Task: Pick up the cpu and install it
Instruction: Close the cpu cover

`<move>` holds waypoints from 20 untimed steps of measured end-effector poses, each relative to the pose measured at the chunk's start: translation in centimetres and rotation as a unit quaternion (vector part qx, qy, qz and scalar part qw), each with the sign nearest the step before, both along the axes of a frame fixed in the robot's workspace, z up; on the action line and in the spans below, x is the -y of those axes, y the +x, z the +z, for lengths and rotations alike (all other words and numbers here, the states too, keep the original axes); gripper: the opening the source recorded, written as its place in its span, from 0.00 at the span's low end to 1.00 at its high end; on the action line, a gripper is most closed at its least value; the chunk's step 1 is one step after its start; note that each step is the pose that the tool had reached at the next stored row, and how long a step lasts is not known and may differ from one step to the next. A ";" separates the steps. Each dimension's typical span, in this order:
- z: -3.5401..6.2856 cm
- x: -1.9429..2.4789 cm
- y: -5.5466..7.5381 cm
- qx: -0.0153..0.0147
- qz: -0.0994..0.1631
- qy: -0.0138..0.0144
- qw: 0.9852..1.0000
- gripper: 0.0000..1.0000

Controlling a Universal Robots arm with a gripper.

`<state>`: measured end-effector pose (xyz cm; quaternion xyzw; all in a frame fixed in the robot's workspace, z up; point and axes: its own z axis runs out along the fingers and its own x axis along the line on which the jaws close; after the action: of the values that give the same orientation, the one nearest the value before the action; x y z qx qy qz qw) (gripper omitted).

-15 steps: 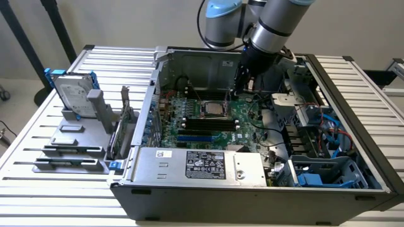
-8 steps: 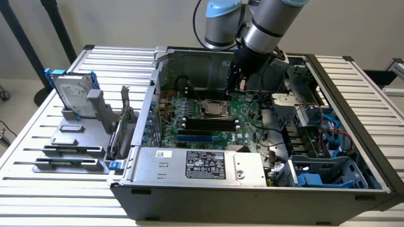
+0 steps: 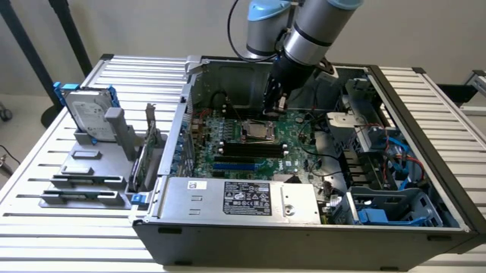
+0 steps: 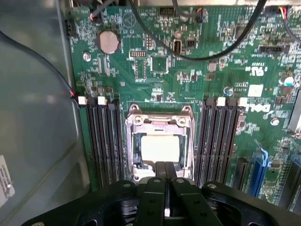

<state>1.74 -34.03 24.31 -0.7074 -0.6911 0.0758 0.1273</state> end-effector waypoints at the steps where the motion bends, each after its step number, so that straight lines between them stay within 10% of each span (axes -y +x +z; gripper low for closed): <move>1: -0.03 0.01 -0.2 -0.002 0.000 0.000 1.000 0.11; 7: -0.25 0.03 -1.4 -0.014 0.000 0.000 1.000 0.11; 20: -1.97 -0.25 -2.8 -0.015 0.000 0.006 1.000 0.11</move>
<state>-1.10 -33.78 22.34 -0.7053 -0.6896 0.0827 0.1419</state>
